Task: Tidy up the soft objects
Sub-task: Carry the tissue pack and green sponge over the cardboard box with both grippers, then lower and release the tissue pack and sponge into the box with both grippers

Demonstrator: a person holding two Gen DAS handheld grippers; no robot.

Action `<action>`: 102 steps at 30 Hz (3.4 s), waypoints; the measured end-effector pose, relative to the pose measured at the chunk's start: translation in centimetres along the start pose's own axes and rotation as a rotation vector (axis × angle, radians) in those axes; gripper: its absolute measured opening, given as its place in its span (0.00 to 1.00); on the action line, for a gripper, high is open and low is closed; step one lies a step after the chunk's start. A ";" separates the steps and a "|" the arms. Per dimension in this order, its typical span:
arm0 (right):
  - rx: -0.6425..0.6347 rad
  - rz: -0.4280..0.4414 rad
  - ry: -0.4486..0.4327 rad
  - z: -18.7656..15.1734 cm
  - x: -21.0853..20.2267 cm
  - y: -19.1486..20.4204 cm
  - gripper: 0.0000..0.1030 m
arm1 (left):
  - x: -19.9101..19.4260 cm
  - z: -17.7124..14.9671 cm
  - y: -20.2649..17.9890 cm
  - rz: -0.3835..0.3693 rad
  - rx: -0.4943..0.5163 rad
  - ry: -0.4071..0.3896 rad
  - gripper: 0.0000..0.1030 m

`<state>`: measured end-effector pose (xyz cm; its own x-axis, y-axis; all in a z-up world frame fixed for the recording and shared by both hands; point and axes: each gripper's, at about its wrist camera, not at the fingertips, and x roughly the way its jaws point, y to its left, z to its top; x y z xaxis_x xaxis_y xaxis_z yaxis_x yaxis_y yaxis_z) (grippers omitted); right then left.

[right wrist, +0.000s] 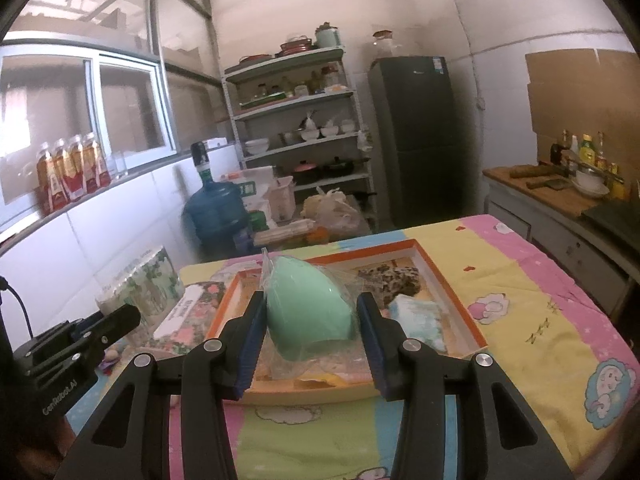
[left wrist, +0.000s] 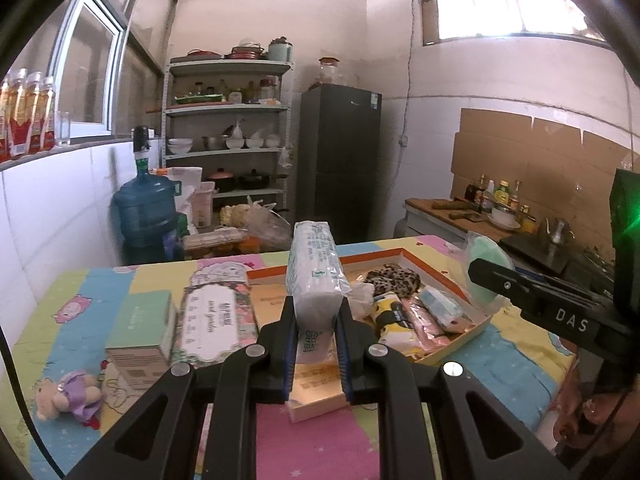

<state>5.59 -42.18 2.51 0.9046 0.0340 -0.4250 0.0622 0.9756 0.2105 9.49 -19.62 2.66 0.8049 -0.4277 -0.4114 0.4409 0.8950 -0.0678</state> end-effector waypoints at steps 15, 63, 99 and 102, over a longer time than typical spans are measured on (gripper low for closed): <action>0.043 -0.012 0.015 0.7 2.1 -4.0 0.46 | 4.0 0.2 -2.8 -0.028 0.013 0.056 0.17; 0.038 0.024 0.134 2.2 11.8 -7.7 0.46 | 15.5 -0.6 -4.7 -0.050 -0.058 0.205 0.17; 0.052 0.067 0.199 1.6 15.6 -7.7 0.58 | 16.2 -0.8 -2.8 -0.027 -0.155 0.242 0.51; 0.053 0.066 0.194 1.6 15.4 -7.6 0.58 | 15.8 -0.7 -2.7 -0.013 -0.160 0.231 0.51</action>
<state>19.75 -49.47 -4.21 0.8094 0.1434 -0.5695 0.0323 0.9574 0.2870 20.76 -28.68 -4.34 0.6797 -0.4158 -0.6043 0.3677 0.9060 -0.2098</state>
